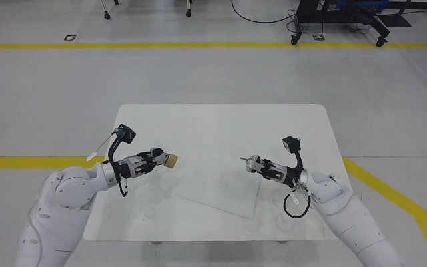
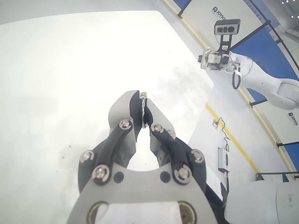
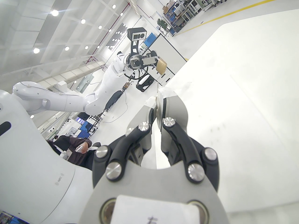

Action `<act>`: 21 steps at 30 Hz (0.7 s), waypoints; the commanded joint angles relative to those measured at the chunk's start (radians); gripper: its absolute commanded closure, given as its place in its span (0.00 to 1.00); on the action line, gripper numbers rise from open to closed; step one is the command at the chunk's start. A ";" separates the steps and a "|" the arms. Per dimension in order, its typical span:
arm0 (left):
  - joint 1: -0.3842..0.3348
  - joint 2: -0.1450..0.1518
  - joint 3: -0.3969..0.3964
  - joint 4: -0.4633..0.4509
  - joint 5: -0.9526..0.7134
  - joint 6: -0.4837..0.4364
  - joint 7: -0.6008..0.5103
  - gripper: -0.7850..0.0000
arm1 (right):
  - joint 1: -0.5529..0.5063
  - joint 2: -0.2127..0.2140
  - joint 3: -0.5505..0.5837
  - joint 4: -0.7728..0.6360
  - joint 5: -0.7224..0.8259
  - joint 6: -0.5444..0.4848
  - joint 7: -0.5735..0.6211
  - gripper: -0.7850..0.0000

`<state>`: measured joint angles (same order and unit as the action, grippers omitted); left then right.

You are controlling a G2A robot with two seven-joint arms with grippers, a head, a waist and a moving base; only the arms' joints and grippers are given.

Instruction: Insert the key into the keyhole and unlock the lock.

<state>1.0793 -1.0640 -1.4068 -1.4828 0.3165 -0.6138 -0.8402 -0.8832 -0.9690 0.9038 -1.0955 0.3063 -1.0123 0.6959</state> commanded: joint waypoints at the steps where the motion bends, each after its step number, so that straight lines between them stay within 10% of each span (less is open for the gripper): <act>1: 0.000 0.000 0.000 0.000 0.000 0.000 0.000 1.00 | 0.000 0.000 0.000 0.000 0.000 0.000 0.000 1.00; 10: 0.076 -0.008 0.032 -0.074 0.048 0.072 0.187 1.00 | -0.012 0.001 0.008 -0.024 -0.007 0.012 -0.016 1.00; 21: -0.219 -0.070 0.272 0.217 -0.406 0.058 0.024 1.00 | -0.159 0.049 0.168 -0.265 -0.019 0.070 -0.068 1.00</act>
<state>0.8822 -1.1307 -1.1526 -1.2877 -0.0771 -0.5588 -0.8023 -1.0286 -0.9236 1.0582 -1.3432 0.2819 -0.9439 0.6321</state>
